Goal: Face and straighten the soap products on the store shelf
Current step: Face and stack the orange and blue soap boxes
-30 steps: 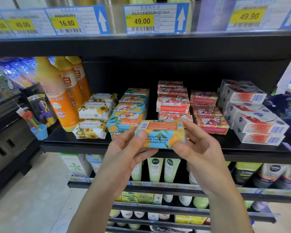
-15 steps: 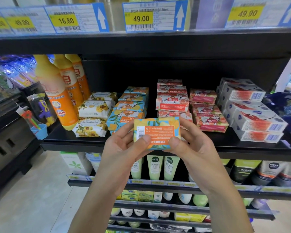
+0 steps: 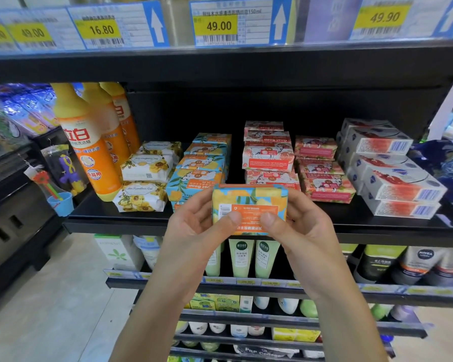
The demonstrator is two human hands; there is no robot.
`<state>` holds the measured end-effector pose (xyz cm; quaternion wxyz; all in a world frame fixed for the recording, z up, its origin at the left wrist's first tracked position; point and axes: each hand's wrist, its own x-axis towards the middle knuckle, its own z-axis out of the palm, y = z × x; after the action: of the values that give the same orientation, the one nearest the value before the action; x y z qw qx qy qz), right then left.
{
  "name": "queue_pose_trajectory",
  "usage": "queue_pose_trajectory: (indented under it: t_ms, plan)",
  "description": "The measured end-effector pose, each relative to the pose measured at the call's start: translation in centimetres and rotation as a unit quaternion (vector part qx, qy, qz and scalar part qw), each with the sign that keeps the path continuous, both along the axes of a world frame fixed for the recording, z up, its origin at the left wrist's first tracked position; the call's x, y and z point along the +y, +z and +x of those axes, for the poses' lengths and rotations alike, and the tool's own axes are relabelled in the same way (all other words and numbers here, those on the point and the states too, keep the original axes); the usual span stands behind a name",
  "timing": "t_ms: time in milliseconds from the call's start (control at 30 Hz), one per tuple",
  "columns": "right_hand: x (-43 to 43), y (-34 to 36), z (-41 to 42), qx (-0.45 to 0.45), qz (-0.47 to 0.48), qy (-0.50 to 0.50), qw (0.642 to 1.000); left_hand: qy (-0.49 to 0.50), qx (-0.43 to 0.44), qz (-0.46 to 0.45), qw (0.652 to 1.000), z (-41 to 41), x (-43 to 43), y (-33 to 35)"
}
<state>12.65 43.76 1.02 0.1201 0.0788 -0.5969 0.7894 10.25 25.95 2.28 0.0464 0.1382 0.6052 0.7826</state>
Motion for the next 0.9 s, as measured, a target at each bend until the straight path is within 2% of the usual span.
queue_pose_trajectory:
  t_ms: [133, 367, 667, 900]
  plan:
    - [0.25, -0.37, -0.12, 0.023, -0.015, 0.002, 1.000, -0.009, -0.015, -0.031, 0.999, 0.03, 0.00, -0.04]
    - [0.73, -0.80, -0.08, 0.045, 0.013, 0.017, 0.999, -0.022, -0.030, -0.017, 0.999, -0.05, 0.20, -0.07]
    - [0.88, -0.38, 0.09, -0.023, 0.015, 0.032, 0.999, -0.001, -0.020, 0.007, 1.000, -0.29, 0.33, -0.40]
    - [0.56, 0.07, 0.19, -0.061, 0.031, 0.018, 0.997, 0.022, -0.022, -0.008, 0.999, -0.43, 0.53, -0.54]
